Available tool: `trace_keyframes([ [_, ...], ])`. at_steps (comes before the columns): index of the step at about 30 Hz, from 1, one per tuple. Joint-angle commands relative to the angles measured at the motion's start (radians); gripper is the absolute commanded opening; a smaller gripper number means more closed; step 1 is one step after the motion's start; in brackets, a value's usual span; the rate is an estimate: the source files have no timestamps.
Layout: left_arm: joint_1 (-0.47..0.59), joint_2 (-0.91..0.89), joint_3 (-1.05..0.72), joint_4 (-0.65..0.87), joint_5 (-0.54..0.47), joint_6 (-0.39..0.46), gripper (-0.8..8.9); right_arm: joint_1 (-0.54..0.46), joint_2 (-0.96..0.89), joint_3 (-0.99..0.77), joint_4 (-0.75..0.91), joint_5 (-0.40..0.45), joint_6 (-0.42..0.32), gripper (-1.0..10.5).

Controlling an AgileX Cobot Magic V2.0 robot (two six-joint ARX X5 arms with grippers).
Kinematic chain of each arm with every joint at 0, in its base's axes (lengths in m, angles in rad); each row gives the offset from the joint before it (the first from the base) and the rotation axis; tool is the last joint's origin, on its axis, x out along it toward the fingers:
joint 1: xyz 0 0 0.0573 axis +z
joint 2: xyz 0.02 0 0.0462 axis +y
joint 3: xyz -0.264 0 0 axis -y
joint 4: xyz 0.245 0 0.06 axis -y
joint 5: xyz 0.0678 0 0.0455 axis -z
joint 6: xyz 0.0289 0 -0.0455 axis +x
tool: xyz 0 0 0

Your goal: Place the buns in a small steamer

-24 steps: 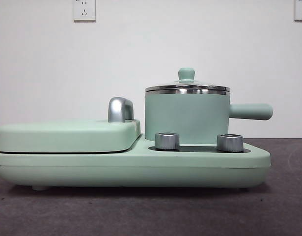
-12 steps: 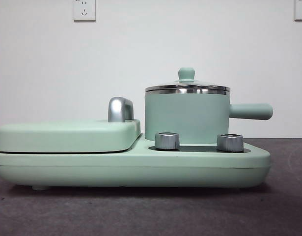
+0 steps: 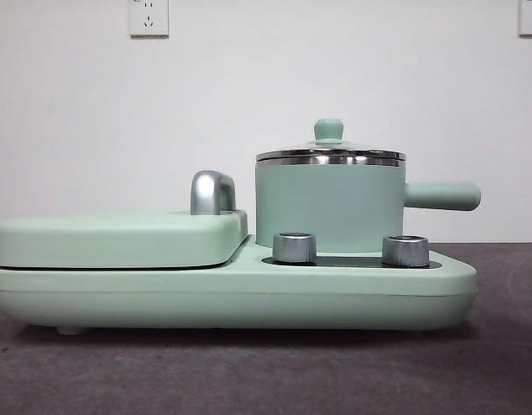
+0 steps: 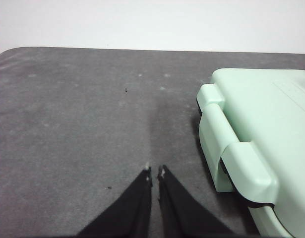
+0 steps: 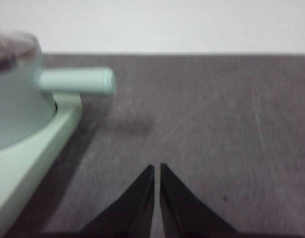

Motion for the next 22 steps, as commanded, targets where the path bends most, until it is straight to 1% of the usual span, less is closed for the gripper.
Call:
trace_keyframes([
  [1, 0.000, -0.001, -0.020, -0.005, 0.001, 0.010, 0.28, 0.000, -0.003, -0.005, -0.023, 0.008, 0.011, 0.2],
  [4, 0.000, -0.001, -0.019, -0.005, 0.001, 0.010, 0.28, 0.000, -0.003, -0.005, -0.023, 0.016, -0.014, 0.2],
  [22, 0.000, -0.001, -0.019, -0.005, 0.001, 0.010, 0.28, 0.000, -0.003, -0.005, -0.003, 0.023, -0.014, 0.2],
])
